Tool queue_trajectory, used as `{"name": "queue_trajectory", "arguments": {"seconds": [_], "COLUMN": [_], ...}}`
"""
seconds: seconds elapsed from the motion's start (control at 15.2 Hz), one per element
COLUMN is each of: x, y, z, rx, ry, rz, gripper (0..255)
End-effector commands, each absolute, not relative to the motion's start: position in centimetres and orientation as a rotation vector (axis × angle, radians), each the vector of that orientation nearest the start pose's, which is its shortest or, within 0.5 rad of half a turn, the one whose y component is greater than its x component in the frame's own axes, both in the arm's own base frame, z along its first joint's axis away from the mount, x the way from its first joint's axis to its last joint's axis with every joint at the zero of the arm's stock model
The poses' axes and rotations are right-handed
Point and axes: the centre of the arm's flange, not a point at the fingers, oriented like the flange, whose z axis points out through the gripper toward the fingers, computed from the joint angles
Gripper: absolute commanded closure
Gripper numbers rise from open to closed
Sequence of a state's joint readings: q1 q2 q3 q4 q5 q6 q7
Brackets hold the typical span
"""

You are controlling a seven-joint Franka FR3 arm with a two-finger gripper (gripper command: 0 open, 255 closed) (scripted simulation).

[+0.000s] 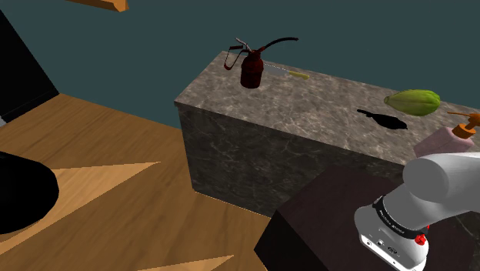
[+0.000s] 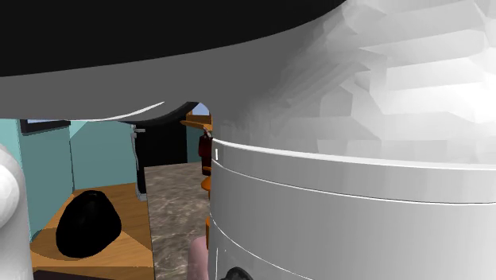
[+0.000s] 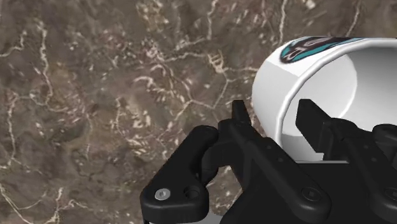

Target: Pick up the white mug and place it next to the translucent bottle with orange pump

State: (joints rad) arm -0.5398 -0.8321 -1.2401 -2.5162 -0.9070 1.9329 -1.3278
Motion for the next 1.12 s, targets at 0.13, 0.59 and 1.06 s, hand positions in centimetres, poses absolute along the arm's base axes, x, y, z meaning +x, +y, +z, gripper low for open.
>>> {"name": "queue_trajectory", "arguments": {"seconds": [0.13,0.59,1.06], "x": [-11.7,-11.5,-11.5], "y": [-40.3,-40.4,-40.4], "z": [34.7,39.7,39.7], "rx": [-3.090,-3.090,-3.090], "ry": [-0.234,-0.234,-0.234], "rz": [0.075,0.075,0.075], "gripper": [0,0,0]}}
